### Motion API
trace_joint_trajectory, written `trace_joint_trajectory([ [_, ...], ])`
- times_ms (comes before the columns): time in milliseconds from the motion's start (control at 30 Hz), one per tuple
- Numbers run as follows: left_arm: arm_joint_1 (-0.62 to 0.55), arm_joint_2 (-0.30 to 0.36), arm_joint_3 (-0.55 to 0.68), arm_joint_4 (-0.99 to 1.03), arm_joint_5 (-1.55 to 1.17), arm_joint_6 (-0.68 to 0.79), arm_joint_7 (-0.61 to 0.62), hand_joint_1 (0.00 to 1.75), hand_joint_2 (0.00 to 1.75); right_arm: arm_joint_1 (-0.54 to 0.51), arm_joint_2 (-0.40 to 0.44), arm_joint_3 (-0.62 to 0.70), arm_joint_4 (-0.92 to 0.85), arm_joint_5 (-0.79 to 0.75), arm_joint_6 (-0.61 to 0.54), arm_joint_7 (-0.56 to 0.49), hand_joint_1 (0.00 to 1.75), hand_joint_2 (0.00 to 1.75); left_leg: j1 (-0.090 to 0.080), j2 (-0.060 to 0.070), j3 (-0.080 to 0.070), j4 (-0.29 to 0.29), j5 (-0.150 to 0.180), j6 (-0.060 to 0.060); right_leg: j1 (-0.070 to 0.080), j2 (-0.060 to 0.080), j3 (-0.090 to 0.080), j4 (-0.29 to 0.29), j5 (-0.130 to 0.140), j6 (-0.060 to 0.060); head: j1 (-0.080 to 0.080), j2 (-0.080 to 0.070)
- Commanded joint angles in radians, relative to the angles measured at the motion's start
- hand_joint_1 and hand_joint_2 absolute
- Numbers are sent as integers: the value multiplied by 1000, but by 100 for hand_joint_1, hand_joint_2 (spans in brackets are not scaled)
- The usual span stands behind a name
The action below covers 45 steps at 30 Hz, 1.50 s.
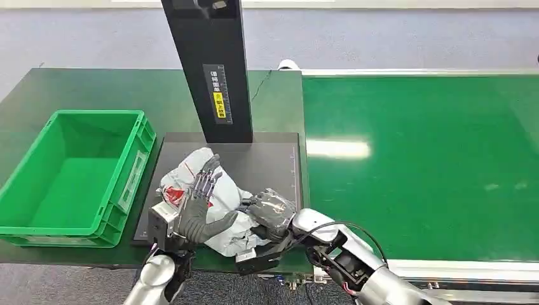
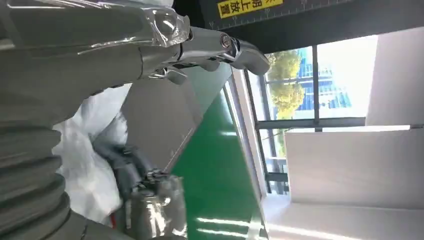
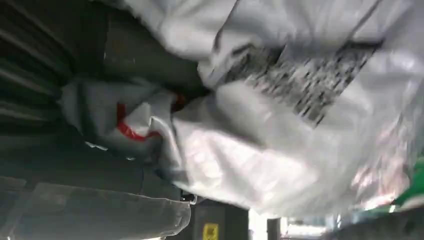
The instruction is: Moved the parcel from conveyor to table for the left to box.
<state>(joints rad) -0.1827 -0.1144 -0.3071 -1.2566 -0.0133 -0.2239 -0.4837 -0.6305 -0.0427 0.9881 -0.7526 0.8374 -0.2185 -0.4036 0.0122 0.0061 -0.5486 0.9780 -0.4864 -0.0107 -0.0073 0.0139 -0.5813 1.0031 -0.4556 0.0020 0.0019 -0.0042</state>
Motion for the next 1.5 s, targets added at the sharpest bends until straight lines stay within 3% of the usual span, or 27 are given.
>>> trace_joint_trajectory([
  [33, -26, 19, -34, 38, -13, -20, 14, 0, 175, 53, -32, -108, -76, 1, -82, 30, 0, 175, 0, -3, -1, -1, 1, 1, 0, -4, 0, -1, 0, 0, 0, 0],
  [100, -43, 19, -46, 55, -31, -26, 20, 0, 175, 81, -39, -142, -82, 13, -134, 64, 0, 175, 0, -3, -1, -1, 1, 0, 0, -3, -1, -1, 0, 0, 0, 0],
  [200, -59, 18, -44, 85, -46, -12, 23, 0, 175, 117, -68, -194, -115, -7, -202, 28, 0, 175, 0, -6, -2, -2, 2, 1, 0, -7, 0, -2, 0, 0, 0, 0],
  [567, -53, 24, -39, 69, -51, -7, 21, 0, 175, 150, -77, -277, -186, -42, -203, -14, 0, 175, 0, -2, -3, 0, 0, 0, 0, -2, -2, 0, 0, 0, 0, 0],
  [667, -58, 35, -58, 71, -100, 29, 28, 0, 175, 172, -70, -312, -206, -129, -143, -41, 0, 175, 0, -2, -3, 0, 0, 0, 0, -2, -3, 0, 0, 0, 0, 0],
  [733, -76, 43, -101, 76, -305, 208, 56, 0, 175, 204, -67, -362, -233, -261, -61, -86, 0, 175, 0, -2, -3, -1, 1, 0, 0, -3, -2, -1, 0, 0, 0, 0],
  [867, -111, 57, -155, 129, -516, 337, 161, 0, 175, 267, -58, -429, -311, -421, 34, -149, 0, 175, 0, -6, -3, -2, 2, 1, 0, -7, -2, -2, 0, 0, 0, 0],
  [1000, -134, 61, -164, 217, -666, 296, 331, 0, 175, 297, -45, -466, -341, -414, 24, -161, 0, 175, 0, -4, -4, -1, 1, 0, 0, -5, -2, -1, 0, 0, 0, 0],
  [1200, -128, 60, -148, 268, -808, 305, 399, 0, 175, 333, -17, -505, -371, -401, 34, -191, 0, 175, 0, -3, -3, -2, 1, 0, 0, -4, -3, -1, 0, 0, 0, 0],
  [1300, -91, 58, -107, 237, -742, 227, 339, 0, 175, 319, -2, -507, -363, -393, 55, -198, 0, 175, -1, -1, -3, -1, 0, 0, 0, -2, -3, -1, 0, 0, 0, 0],
  [1467, -91, 59, -113, 274, -808, 163, 406, 0, 175, 320, 14, -521, -359, -393, 77, -214, 0, 175, -1, -1, -3, -2, 0, 0, -1, -2, -2, -1, 0, 0, 0, 0],
  [1500, -96, 60, -119, 291, -811, 155, 404, 33, 175, 320, 16, -523, -356, -393, 76, -215, 0, 175, -1, -1, -2, -3, 1, 1, -1, -2, -2, -2, 1, 0, 0, 0],
])
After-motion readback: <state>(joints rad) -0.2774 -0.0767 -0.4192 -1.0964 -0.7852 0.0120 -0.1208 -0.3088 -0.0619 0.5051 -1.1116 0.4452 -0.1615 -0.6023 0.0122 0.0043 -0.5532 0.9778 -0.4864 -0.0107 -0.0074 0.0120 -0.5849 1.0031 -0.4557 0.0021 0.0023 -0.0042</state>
